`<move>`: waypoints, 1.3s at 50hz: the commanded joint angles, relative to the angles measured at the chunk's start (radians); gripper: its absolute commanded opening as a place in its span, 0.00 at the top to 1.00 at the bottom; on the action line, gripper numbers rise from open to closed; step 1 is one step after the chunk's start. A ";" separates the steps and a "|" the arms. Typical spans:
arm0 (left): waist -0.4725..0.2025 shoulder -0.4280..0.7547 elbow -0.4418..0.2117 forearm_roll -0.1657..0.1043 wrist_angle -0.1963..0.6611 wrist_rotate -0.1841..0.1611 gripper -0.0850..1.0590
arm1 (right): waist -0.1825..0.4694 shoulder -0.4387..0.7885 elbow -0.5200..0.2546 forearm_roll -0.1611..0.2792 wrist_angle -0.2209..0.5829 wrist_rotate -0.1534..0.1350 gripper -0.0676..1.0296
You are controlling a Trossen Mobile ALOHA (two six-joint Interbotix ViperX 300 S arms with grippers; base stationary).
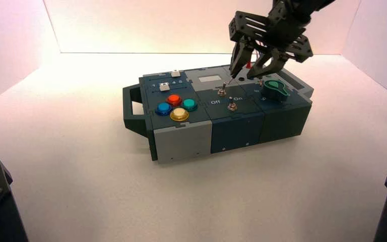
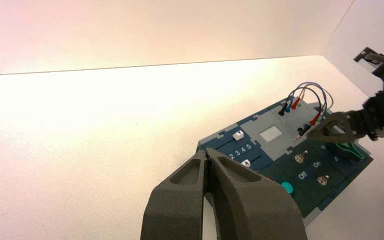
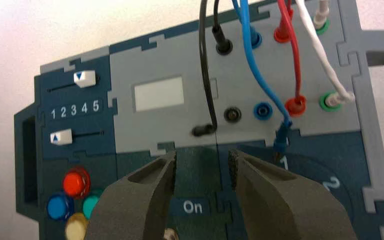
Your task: Insert the black wire.
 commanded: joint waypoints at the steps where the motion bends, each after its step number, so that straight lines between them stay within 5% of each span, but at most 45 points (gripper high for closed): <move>1: -0.003 0.015 -0.041 -0.002 -0.009 0.003 0.95 | 0.005 0.014 -0.035 0.002 -0.018 -0.002 0.43; 47: -0.003 0.015 -0.041 0.000 -0.012 0.003 0.95 | -0.002 0.097 -0.094 0.003 -0.057 0.000 0.44; 65: -0.003 0.017 -0.041 0.002 -0.012 0.005 0.95 | -0.003 0.104 -0.095 0.003 -0.051 0.005 0.56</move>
